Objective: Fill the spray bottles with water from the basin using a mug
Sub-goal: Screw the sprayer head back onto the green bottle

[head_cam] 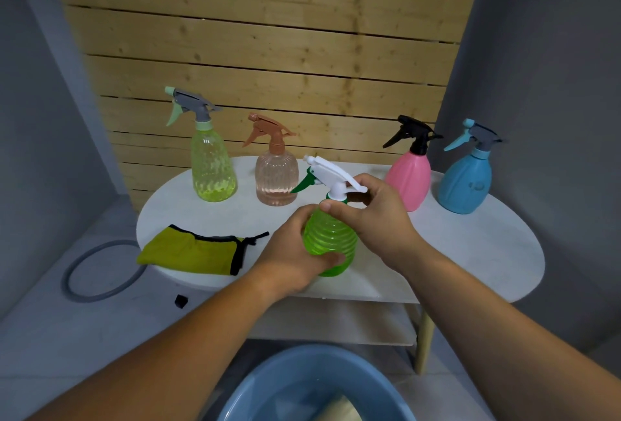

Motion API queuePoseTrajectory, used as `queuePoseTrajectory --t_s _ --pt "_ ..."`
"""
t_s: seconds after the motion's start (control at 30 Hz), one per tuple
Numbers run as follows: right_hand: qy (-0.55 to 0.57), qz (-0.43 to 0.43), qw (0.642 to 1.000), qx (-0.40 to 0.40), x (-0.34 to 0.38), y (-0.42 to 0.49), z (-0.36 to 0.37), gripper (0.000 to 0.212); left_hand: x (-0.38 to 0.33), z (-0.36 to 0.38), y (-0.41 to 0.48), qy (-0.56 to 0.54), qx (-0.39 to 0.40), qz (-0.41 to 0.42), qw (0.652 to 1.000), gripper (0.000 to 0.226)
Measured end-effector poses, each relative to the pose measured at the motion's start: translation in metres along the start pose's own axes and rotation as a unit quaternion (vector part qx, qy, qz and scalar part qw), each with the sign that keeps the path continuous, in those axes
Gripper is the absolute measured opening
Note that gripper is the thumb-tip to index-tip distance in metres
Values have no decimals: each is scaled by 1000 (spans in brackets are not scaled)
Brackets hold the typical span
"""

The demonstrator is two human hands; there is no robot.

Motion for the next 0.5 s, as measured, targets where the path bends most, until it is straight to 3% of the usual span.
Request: queuePoseTrajectory --t_s 0.13,0.5 --pt "49 13 999 17 -2 -2 2 12 -1 0 0 10 -5 6 1000 68" --pt "90 25 995 22 -8 -1 5 29 0 1 0 21 -17 2 1000 68"
Point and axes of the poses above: each hand's wrist, its own y-axis towards the middle knuckle, its own z-axis out of the palm, x = y × z, the point moved 8 cm from there along y, towards the middle knuckle, and after that the axes turned 6 degrees about -y, right-handed, at the moved point
